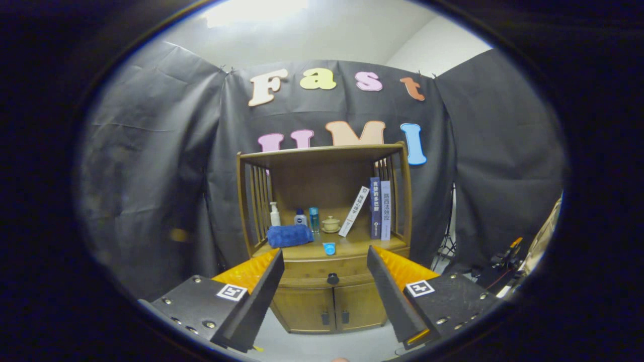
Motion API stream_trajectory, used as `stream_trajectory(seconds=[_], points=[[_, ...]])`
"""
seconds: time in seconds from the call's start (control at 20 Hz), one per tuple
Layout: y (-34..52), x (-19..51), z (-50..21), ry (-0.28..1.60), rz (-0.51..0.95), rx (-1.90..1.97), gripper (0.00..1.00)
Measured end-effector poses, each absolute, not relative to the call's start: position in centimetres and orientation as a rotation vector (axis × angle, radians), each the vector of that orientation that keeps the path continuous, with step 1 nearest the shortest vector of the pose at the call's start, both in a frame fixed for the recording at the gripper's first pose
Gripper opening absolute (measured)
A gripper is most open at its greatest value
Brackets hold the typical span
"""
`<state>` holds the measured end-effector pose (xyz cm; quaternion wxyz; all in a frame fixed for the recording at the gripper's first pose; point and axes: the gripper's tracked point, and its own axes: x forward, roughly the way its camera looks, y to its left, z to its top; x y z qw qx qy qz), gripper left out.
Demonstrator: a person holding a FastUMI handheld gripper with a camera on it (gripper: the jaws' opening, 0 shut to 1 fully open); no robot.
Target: Pull open the drawer, take out the items inside it, and place them on the countertop above the cabinet.
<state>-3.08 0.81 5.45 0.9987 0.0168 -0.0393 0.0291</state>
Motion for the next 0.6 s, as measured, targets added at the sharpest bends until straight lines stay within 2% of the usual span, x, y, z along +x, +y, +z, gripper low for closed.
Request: stream_trajectory(seconds=[0.6], points=[[0.7,-2.0,2.7,-0.039,0.061,0.057,0.99]])
